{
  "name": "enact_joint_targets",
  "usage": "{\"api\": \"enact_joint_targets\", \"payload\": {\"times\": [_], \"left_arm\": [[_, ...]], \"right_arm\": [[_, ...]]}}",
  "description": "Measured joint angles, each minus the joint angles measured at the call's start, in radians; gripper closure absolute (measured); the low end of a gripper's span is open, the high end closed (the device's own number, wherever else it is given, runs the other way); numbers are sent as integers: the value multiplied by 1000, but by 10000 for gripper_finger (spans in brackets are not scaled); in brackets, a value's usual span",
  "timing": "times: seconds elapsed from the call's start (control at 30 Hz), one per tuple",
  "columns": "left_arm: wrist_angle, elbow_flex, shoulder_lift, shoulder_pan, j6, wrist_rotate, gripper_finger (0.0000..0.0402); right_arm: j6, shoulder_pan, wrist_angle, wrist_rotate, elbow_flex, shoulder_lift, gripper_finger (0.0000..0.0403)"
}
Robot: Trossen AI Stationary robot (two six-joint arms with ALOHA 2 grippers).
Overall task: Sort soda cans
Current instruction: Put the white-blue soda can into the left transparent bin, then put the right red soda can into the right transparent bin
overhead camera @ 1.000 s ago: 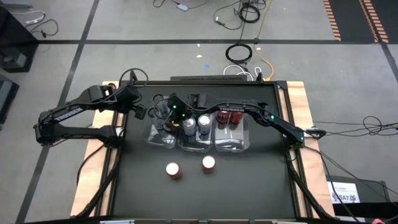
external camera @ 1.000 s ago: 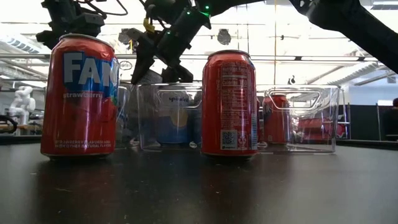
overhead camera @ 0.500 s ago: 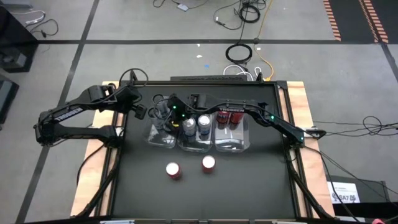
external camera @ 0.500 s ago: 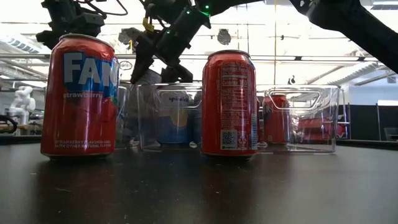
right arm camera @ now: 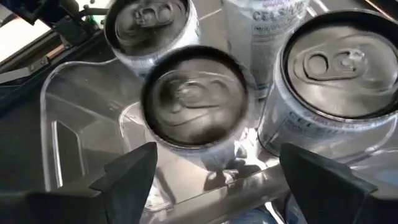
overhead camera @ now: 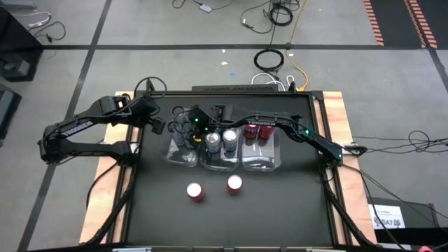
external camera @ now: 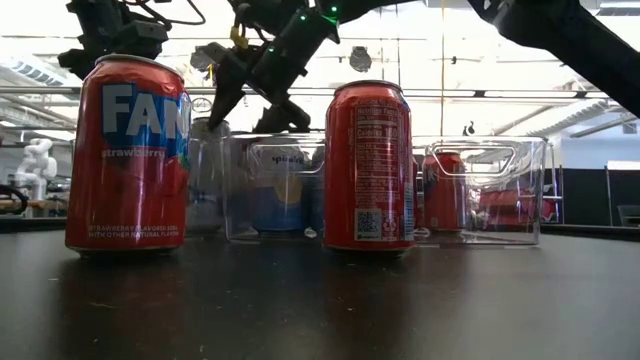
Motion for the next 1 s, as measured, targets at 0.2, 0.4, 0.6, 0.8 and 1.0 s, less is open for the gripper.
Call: {"api": "enact_joint_targets", "payload": {"times": [0.2, 0.4, 0.6, 0.8, 1.0], "left_arm": [[0, 0, 0, 0, 0, 0, 36], [0, 0, 0, 0, 0, 0, 36], [2, 0, 0, 0, 0, -1, 36], [11, 0, 0, 0, 0, -1, 36], [11, 0, 0, 0, 0, -1, 36]], "right_arm": [[-7, 1, 1, -7, 0, 0, 67], [-10, 0, -14, -18, 0, -2, 67], [-29, 0, -116, -115, 80, -10, 67], [19, 0, -201, -108, 69, -69, 67], [186, 31, -453, -53, 71, -123, 67]]}}
